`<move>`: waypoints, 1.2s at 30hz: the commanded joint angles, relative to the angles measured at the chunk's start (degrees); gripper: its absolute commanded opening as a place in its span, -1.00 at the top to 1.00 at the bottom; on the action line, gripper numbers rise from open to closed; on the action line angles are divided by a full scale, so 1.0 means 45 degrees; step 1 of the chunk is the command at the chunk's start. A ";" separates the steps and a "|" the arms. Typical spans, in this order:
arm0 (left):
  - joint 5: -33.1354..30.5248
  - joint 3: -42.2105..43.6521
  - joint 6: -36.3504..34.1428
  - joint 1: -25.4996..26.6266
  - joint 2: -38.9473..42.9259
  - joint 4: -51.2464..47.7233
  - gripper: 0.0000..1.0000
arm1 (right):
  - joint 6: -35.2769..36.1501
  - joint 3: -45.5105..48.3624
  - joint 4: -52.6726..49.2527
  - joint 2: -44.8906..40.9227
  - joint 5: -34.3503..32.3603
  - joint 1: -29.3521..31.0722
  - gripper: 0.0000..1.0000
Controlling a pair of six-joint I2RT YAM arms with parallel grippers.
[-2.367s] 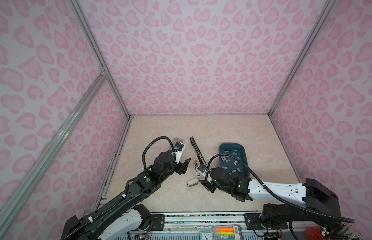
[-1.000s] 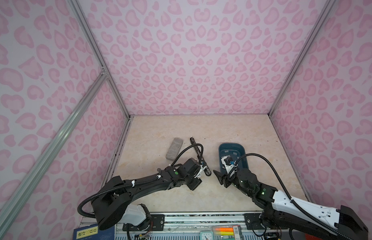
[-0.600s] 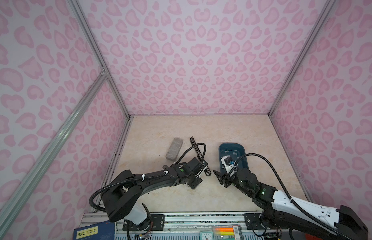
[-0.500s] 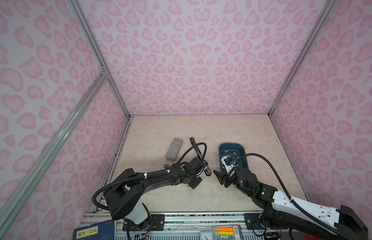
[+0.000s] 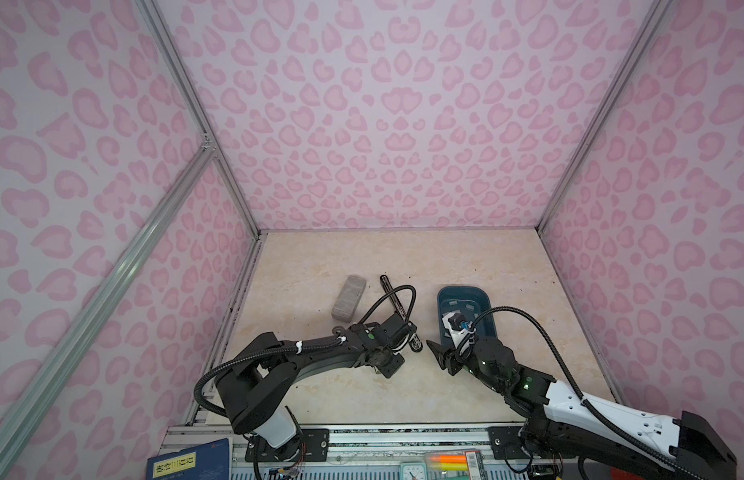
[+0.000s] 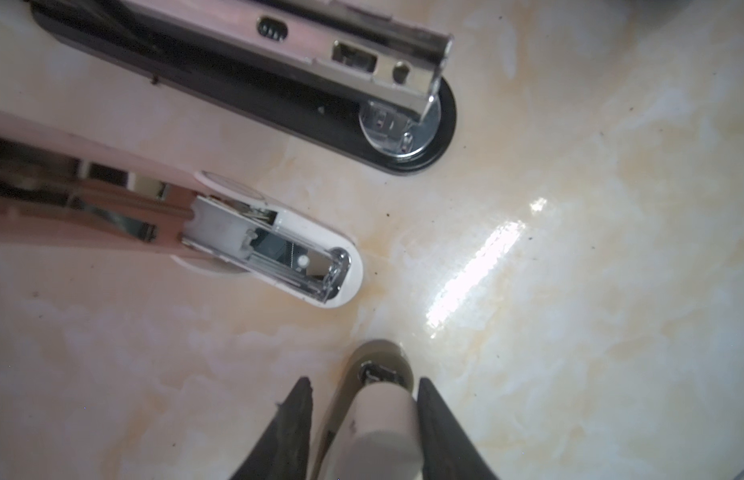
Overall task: Load the staples into the stapler
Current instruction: 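Lift the white pack with the left gripper toward the right gripper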
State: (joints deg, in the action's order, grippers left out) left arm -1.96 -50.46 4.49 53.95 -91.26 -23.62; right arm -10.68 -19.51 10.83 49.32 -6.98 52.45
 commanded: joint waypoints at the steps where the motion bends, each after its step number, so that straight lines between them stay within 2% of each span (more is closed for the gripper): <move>1: -0.0176 -0.0123 0.0037 0.0002 0.0025 -0.0269 0.24 | 0.0078 0.0018 0.0220 -0.0022 -0.0011 0.0006 -0.33; 3: -0.0200 -0.0130 0.0012 0.0005 0.0088 -0.0308 0.25 | 0.0068 0.0019 0.0229 -0.0005 -0.0011 0.0003 -0.33; 10: -0.0314 -0.0080 -0.0105 0.0002 0.0366 -0.0367 0.67 | 0.0028 0.0041 0.0239 -0.0098 -0.0084 0.0004 -0.32; 17: -0.1111 0.0551 -0.0295 0.0029 0.2210 0.0109 0.93 | -0.0287 0.0072 0.0451 -0.0334 -0.0325 0.0001 -0.23; 22: -0.1705 0.1385 -0.0350 0.0098 0.4934 0.0911 0.93 | -0.0758 -0.0018 0.0339 -0.0486 -0.0525 0.0005 -0.23; 26: -0.2476 0.1604 -0.0832 0.0087 0.7414 0.2347 0.93 | -0.1036 -0.0233 -0.0022 -0.0598 -0.0479 0.0004 -0.21; 31: -0.3619 0.1634 -0.1648 0.0015 0.9139 0.3997 0.92 | -0.1445 -0.0353 -0.0490 -0.1139 -0.0598 0.0013 -0.19; 34: -0.3137 0.3317 -0.2571 0.0021 0.9880 0.5782 0.92 | -0.2001 -0.0294 -0.0453 -0.1550 -0.0755 0.0012 -0.19; 36: -0.2611 0.3717 -0.2720 0.0001 1.0165 0.5772 0.92 | -0.2807 -0.0401 -0.0547 -0.1665 -0.0889 0.0022 -0.18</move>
State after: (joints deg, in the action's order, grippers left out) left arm -15.68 -35.77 -4.12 53.95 -46.52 -3.55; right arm -18.44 -20.88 9.15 42.48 -9.50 52.49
